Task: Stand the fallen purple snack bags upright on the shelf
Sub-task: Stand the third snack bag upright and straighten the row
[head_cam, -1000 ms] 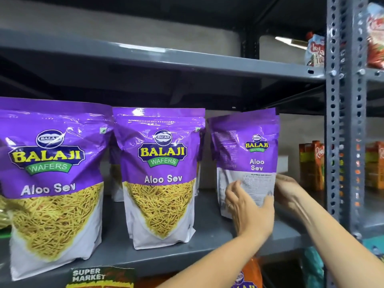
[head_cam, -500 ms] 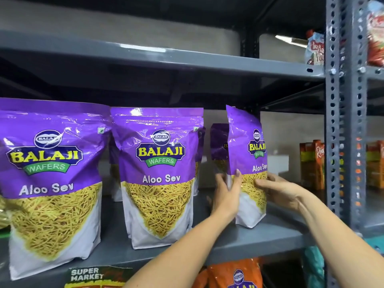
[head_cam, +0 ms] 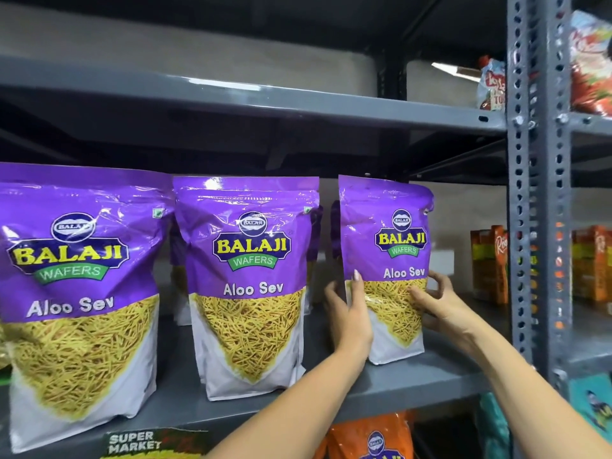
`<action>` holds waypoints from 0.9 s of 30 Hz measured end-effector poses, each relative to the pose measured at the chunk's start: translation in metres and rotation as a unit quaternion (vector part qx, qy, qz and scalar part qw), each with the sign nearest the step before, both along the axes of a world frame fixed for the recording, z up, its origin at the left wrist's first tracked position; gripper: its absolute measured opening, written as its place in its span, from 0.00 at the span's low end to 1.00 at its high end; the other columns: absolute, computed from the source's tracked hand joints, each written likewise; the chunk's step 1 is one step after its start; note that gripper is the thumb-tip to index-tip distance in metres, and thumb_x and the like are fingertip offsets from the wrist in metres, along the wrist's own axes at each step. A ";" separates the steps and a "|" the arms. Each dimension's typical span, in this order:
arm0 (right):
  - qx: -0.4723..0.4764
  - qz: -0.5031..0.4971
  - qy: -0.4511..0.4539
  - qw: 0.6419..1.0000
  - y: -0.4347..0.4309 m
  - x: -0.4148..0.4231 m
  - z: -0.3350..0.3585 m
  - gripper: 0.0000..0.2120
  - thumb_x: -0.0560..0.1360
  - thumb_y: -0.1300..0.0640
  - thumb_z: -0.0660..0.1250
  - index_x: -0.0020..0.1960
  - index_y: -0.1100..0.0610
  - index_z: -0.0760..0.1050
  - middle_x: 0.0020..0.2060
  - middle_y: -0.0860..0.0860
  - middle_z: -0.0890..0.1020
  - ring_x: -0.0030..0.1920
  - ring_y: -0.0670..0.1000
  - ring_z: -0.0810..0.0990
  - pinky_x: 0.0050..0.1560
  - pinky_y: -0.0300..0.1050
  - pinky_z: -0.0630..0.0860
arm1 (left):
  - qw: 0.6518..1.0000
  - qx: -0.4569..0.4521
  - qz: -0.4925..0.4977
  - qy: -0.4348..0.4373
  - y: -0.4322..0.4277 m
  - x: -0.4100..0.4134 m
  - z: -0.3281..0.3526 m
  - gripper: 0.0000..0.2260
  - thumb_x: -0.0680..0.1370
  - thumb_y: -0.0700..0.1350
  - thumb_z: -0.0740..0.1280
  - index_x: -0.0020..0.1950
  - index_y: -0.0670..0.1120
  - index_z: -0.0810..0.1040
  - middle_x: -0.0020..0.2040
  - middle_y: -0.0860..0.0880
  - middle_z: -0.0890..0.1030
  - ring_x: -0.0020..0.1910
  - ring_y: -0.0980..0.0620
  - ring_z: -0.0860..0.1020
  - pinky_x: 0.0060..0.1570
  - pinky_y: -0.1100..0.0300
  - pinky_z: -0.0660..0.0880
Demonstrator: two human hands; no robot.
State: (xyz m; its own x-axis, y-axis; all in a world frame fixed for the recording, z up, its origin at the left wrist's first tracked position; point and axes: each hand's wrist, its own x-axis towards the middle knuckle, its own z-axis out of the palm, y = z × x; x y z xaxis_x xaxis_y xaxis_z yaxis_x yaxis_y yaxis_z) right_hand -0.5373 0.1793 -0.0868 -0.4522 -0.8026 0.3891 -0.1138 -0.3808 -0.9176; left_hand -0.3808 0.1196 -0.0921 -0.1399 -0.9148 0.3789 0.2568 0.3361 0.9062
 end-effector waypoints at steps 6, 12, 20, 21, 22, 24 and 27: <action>0.045 0.067 0.039 0.996 0.007 0.006 -0.007 0.50 0.47 0.45 0.84 0.66 0.52 0.72 0.58 0.54 0.84 0.59 0.55 0.83 0.63 0.58 0.76 | 0.997 -0.021 -0.077 -0.022 -0.001 0.005 -0.012 0.30 0.68 0.59 0.74 0.64 0.46 0.70 0.60 0.49 0.81 0.61 0.49 0.79 0.63 0.50 0.74; 0.028 0.060 0.025 0.998 0.017 0.009 -0.006 0.41 0.57 0.51 0.81 0.67 0.53 0.71 0.59 0.55 0.83 0.59 0.56 0.83 0.61 0.57 0.77 | 0.991 -0.091 -0.055 -0.084 0.004 0.012 -0.013 0.25 0.70 0.58 0.73 0.61 0.50 0.70 0.53 0.56 0.81 0.56 0.54 0.81 0.48 0.65 0.73; 0.031 0.039 0.065 0.997 0.041 0.010 -0.012 0.40 0.56 0.48 0.80 0.66 0.52 0.72 0.60 0.54 0.83 0.60 0.55 0.82 0.61 0.57 0.77 | 0.987 -0.100 -0.071 -0.102 0.022 0.020 -0.015 0.24 0.69 0.60 0.73 0.59 0.52 0.70 0.58 0.52 0.82 0.58 0.52 0.81 0.58 0.54 0.77; 0.033 0.030 0.073 0.996 0.043 0.011 -0.012 0.40 0.56 0.47 0.79 0.66 0.51 0.72 0.60 0.54 0.83 0.60 0.55 0.82 0.59 0.55 0.78 | 0.985 -0.111 -0.065 -0.116 0.026 0.023 -0.014 0.25 0.70 0.60 0.72 0.61 0.51 0.69 0.60 0.51 0.81 0.60 0.51 0.79 0.59 0.54 0.76; 0.037 0.019 0.082 0.996 0.046 0.014 -0.012 0.41 0.56 0.46 0.79 0.66 0.50 0.70 0.61 0.53 0.82 0.60 0.54 0.82 0.56 0.52 0.79 | 0.981 -0.126 -0.051 -0.136 0.029 0.025 -0.012 0.28 0.70 0.60 0.71 0.64 0.50 0.68 0.63 0.50 0.79 0.63 0.50 0.77 0.61 0.54 0.74; 0.036 -0.020 0.101 0.994 0.047 0.023 -0.010 0.47 0.56 0.43 0.77 0.72 0.49 0.64 0.64 0.51 0.79 0.63 0.53 0.79 0.57 0.49 0.77 | 0.970 -0.177 -0.001 -0.166 0.038 0.037 -0.012 0.33 0.72 0.61 0.69 0.71 0.48 0.63 0.70 0.49 0.71 0.68 0.51 0.71 0.65 0.59 0.69; -0.076 -0.204 0.153 0.964 0.047 0.040 -0.005 0.48 0.62 0.37 0.75 0.75 0.49 0.59 0.67 0.47 0.73 0.68 0.50 0.72 0.66 0.49 0.69 | 0.920 -0.348 0.116 -0.138 0.061 0.071 -0.009 0.32 0.74 0.62 0.65 0.73 0.49 0.62 0.72 0.52 0.67 0.71 0.57 0.65 0.69 0.65 0.62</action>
